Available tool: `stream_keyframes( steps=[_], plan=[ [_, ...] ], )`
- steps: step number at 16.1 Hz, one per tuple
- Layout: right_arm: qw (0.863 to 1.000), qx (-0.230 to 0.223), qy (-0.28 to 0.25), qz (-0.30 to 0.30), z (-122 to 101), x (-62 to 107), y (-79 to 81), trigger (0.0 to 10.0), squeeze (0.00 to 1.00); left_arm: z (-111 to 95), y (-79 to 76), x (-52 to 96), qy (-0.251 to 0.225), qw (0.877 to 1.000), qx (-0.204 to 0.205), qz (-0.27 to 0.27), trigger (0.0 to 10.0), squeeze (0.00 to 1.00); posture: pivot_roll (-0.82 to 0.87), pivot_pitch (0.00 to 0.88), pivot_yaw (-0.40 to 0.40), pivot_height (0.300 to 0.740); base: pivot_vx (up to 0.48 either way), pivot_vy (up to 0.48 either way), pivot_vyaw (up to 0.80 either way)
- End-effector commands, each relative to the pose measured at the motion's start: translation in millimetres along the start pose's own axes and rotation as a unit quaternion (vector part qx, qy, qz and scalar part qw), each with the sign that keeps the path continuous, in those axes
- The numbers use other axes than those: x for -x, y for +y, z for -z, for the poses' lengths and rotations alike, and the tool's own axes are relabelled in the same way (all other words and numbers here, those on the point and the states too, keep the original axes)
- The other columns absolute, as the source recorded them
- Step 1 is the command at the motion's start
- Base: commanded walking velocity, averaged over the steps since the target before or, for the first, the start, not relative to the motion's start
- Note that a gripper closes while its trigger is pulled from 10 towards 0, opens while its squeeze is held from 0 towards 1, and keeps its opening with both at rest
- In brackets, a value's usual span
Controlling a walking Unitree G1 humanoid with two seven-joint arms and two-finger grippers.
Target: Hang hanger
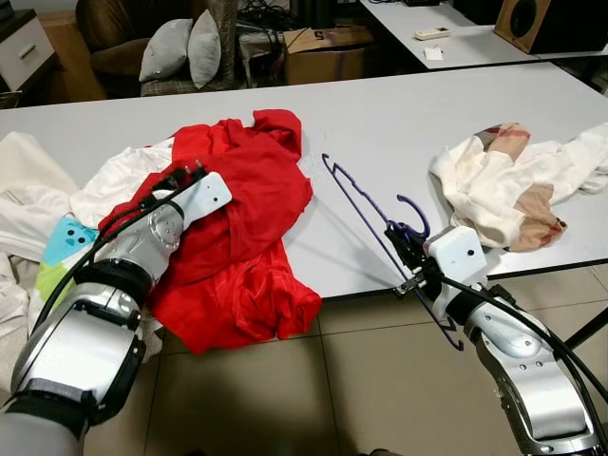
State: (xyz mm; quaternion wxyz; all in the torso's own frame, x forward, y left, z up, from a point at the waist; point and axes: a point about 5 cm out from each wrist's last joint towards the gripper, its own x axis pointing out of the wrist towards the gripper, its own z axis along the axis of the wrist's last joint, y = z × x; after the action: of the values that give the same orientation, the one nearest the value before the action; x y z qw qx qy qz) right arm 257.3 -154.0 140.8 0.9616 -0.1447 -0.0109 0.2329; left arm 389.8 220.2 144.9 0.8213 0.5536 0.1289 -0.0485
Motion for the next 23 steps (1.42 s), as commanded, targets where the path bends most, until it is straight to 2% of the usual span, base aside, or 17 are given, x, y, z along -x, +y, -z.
stream_keyframes(
  steps=[1, 3, 5, 7, 9, 10, 12, 14, 15, 16, 20, 21, 23],
  plan=[
    [1.0, 0.01, -0.01, -0.001, -4, -3.1, -0.4, 10.0, 0.0, 4, 12.7, -0.1, 0.005, 0.999, -0.009, -0.032, 10.0, 0.0, -0.11, 0.0, 0.071, 0.74, 0.0, 0.0, 0.0],
    [1.0, 0.012, -0.01, -0.001, -4, -3.5, -1.4, 10.0, 0.0, 2, 24.2, 0.2, -0.011, 0.998, 0.001, -0.056, 10.0, 0.0, -0.11, 0.0, 0.073, 0.74, 0.0, 0.0, 0.0],
    [1.0, 0.013, -0.012, 0.001, -5, -3.3, -1.9, 10.0, 0.0, -5, 37.6, 1.9, -0.05, 0.996, 0.022, -0.076, 10.0, 0.0, -0.11, 0.0, 0.078, 0.74, 0.0, 0.0, 0.0],
    [1.0, 0.012, -0.009, 0.003, -3, 0.6, 0.1, 10.0, 0.0, -11, 45.8, 9.3, -0.117, 0.99, 0.058, -0.062, 10.0, 0.0, -0.12, 0.0, 0.089, 0.74, 0.0, 0.0, 0.0],
    [1.0, 0.005, -0.001, 0.008, 1, 7.9, 2.5, 10.0, 0.0, 4, 47.6, 24.4, -0.131, 0.987, 0.085, -0.036, 10.0, 0.0, -0.11, 0.0, 0.089, 0.74, 0.0, 0.0, 0.0],
    [1.0, 0.004, 0.0, 0.008, 1, 8.6, 2.9, 10.0, 0.0, 9, 50.4, 27.7, -0.128, 0.987, 0.087, -0.04, 10.0, 0.0, -0.11, 0.0, 0.086, 0.74, 0.0, 0.0, 0.0],
    [1.0, -0.001, 0.003, 0.009, 3, 10.7, 4.4, 10.0, 0.0, 20, 60.5, 43.6, -0.144, 0.983, 0.102, -0.045, 10.0, 0.0, -0.1, 0.0, 0.077, 0.74, 0.0, 0.0, 0.0],
    [1.0, -0.004, 0.004, 0.006, 3, 10.4, 5.7, 10.0, 0.0, 17, 69.3, 59.4, -0.179, 0.972, 0.139, -0.057, 10.0, 0.0, -0.08, 0.0, 0.066, 0.74, 0.0, 0.0, 0.0],
    [1.0, -0.004, 0.003, 0.004, 3, 9.3, 6.0, 10.0, 0.0, 15, 70.8, 62.3, -0.191, 0.968, 0.151, -0.064, 10.0, 0.0, -0.08, 0.0, 0.062, 0.74, 0.0, 0.0, 0.0],
    [1.0, -0.004, 0.002, 0.001, 3, 7.6, 6.5, 10.0, 0.0, 12, 67.7, 62.4, -0.196, 0.966, 0.155, -0.061, 10.0, 0.0, -0.07, 0.0, 0.061, 0.74, 0.0, 0.0, 0.0],
    [1.0, -0.004, 0.001, 0.0, 2, 6.2, 5.4, 10.0, 0.0, 4, 35.5, 64.3, -0.201, 0.967, 0.158, 0.003, 10.0, 0.0, -0.07, 0.0, 0.062, 0.74, 0.0, 0.0, 0.0],
    [1.0, -0.005, 0.0, -0.001, 2, 6.0, 6.3, 10.0, 0.0, 2, 28.2, 62.1, -0.196, 0.969, 0.149, 0.014, 10.0, 0.0, -0.08, 0.0, 0.066, 0.74, 0.0, 0.0, 0.0],
    [1.0, -0.004, -0.001, 0.0, 1, 5.7, 6.6, 10.0, 0.0, 2, 24.3, 57.0, -0.166, 0.978, 0.125, 0.005, 10.0, 0.0, -0.08, 0.0, 0.071, 0.74, 0.0, 0.0, 0.0]
  ],
)
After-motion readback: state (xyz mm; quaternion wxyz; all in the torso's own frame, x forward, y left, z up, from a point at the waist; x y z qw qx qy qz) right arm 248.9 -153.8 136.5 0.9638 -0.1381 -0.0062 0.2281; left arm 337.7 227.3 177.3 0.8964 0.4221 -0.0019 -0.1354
